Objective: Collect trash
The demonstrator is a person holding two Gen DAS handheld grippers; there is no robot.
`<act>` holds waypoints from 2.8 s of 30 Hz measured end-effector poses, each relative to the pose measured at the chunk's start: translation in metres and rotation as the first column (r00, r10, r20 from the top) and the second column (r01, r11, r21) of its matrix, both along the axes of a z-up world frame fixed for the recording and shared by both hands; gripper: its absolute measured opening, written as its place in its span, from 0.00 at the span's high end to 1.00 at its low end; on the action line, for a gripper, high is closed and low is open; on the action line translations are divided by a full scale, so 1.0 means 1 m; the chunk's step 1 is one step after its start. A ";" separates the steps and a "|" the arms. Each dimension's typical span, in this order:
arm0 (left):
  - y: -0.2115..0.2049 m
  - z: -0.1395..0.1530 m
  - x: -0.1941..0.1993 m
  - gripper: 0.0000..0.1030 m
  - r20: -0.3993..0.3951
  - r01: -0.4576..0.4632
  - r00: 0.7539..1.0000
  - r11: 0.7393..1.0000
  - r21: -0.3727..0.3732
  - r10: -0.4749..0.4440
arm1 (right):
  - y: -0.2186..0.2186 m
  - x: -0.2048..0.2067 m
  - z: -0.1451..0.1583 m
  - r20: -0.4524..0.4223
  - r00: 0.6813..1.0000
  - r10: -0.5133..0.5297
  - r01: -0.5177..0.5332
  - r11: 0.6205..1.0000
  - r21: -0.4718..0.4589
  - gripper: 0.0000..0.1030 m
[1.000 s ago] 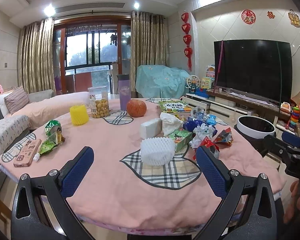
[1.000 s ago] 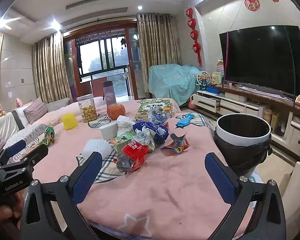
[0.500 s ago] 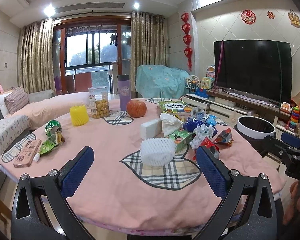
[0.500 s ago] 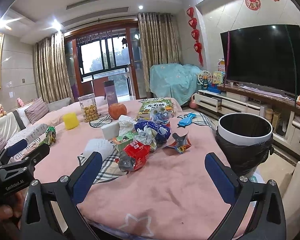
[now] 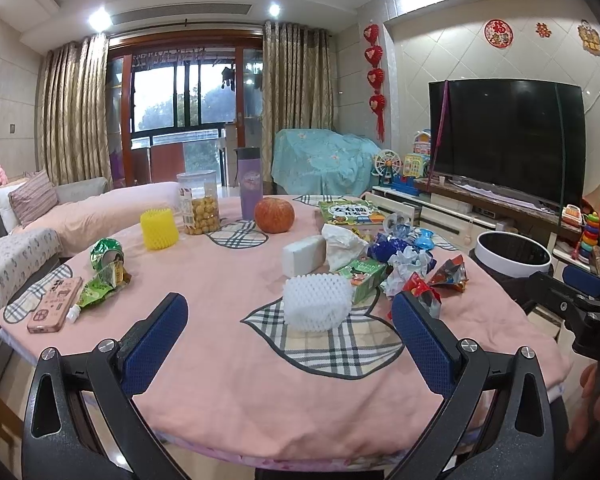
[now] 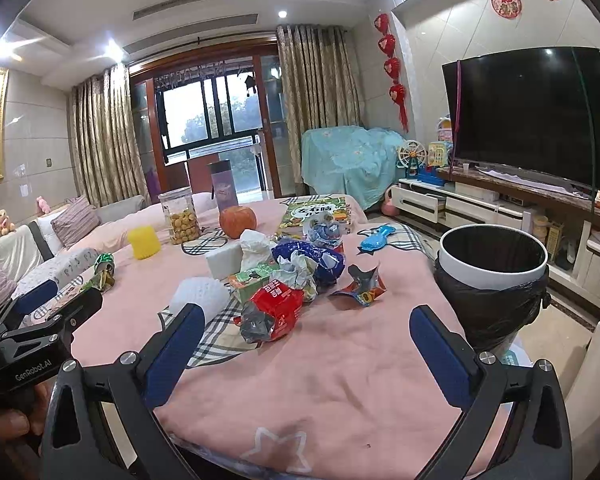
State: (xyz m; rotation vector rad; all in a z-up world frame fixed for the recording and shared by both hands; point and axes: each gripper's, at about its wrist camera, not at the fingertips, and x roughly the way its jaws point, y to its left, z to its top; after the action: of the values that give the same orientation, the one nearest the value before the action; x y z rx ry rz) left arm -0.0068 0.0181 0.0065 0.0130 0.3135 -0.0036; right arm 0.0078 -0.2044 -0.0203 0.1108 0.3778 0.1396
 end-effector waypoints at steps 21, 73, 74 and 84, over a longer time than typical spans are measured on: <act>0.012 -0.013 0.018 0.00 -0.071 -0.009 0.997 0.999 -0.038 0.007 | 0.003 0.011 -0.009 -0.056 0.998 0.031 -0.029 0.999 0.024 0.00; -0.025 -0.046 0.119 0.79 -0.312 0.236 0.906 0.954 -0.184 -0.285 | -0.021 0.102 -0.058 -0.339 0.923 0.179 -0.104 0.968 0.227 0.84; -0.029 -0.045 0.117 0.79 -0.310 0.250 0.903 0.951 -0.184 -0.297 | -0.025 0.099 -0.057 -0.335 0.926 0.174 -0.099 0.968 0.229 0.84; -0.099 -0.030 0.106 0.79 -0.298 0.409 0.844 0.894 -0.180 -0.446 | -0.076 0.081 -0.054 -0.333 0.940 0.071 0.010 0.972 0.235 0.84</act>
State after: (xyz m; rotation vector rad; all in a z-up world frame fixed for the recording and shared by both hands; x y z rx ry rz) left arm 0.0995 -0.0805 -0.0239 -0.0277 0.6454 -0.4763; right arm 0.0888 -0.2803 -0.0742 0.3652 0.7083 0.1966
